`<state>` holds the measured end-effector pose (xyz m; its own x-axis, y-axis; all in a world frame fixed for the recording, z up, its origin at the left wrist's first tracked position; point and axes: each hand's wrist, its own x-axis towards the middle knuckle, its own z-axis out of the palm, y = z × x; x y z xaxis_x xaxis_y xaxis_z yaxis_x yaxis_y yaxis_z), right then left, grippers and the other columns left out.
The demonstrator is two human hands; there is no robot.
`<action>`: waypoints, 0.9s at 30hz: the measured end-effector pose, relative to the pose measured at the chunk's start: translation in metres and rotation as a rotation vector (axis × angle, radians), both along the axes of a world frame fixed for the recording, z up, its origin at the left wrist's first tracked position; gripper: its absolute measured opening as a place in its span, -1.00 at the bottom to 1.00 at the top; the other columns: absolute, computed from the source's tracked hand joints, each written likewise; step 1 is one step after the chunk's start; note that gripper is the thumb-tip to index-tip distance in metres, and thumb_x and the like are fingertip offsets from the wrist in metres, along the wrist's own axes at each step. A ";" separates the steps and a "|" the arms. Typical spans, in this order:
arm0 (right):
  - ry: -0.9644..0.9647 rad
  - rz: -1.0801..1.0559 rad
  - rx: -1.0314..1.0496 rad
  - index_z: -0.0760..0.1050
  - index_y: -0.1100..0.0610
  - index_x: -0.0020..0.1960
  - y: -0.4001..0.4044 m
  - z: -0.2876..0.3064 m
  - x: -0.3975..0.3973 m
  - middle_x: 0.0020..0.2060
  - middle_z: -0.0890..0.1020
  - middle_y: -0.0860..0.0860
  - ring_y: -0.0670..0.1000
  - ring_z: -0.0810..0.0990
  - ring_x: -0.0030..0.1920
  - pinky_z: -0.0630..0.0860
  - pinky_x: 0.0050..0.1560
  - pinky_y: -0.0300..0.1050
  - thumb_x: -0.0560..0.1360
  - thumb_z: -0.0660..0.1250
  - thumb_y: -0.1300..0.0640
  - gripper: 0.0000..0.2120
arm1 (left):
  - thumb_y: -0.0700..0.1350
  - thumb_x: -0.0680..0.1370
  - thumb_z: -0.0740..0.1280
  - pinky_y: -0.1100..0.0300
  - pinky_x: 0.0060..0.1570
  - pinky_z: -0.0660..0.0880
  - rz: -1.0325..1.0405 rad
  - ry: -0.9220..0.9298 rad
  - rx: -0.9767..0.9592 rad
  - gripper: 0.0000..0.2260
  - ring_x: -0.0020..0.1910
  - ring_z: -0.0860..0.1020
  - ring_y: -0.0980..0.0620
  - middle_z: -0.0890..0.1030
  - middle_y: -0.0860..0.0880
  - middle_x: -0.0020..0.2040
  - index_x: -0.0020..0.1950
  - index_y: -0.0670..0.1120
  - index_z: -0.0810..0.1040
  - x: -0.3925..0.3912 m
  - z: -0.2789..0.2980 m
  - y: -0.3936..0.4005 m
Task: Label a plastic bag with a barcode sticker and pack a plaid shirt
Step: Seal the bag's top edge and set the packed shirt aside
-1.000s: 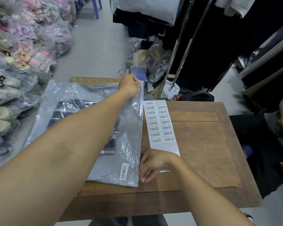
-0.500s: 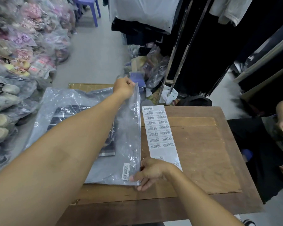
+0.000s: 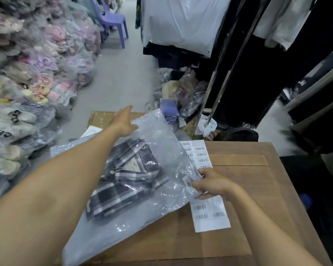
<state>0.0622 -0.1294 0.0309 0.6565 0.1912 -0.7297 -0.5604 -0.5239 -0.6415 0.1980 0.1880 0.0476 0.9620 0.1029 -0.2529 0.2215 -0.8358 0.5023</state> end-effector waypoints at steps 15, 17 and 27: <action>-0.266 -0.635 0.093 0.51 0.23 0.16 0.020 -0.011 0.051 -0.15 0.65 0.15 0.08 0.61 -0.22 0.64 -0.10 0.01 0.46 0.49 0.17 -0.67 | 0.15 0.43 0.33 0.11 0.01 0.41 0.241 0.272 0.315 -0.64 0.17 0.54 -0.22 0.61 -0.19 0.16 0.09 -0.07 0.59 -0.067 -0.023 0.085; -0.222 -0.665 0.109 0.50 0.21 0.22 0.028 -0.017 0.054 0.01 0.65 0.15 0.13 0.65 -0.05 0.63 0.09 0.11 0.42 0.54 0.01 -0.53 | 0.17 0.30 0.40 0.20 -0.15 0.42 0.255 0.306 0.293 -0.69 0.00 0.59 -0.13 0.62 -0.17 0.06 -0.13 -0.04 0.58 -0.081 -0.024 0.093; -0.176 -0.202 -0.377 0.51 0.14 -0.20 0.047 -0.031 0.033 -0.29 0.64 0.02 0.04 0.61 -0.34 0.47 -0.44 -0.20 0.36 0.47 -0.10 -0.69 | -0.05 0.63 0.29 0.35 -0.64 0.28 0.335 0.710 -0.114 -0.70 -0.65 0.28 0.04 0.36 -0.09 -0.52 -0.24 -0.18 0.43 -0.133 -0.037 0.113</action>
<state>0.0948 -0.0824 0.0002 0.7738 -0.2105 -0.5975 -0.5745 -0.6307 -0.5218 0.0648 0.3008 0.0110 0.4889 0.2947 -0.8211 0.7517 -0.6198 0.2252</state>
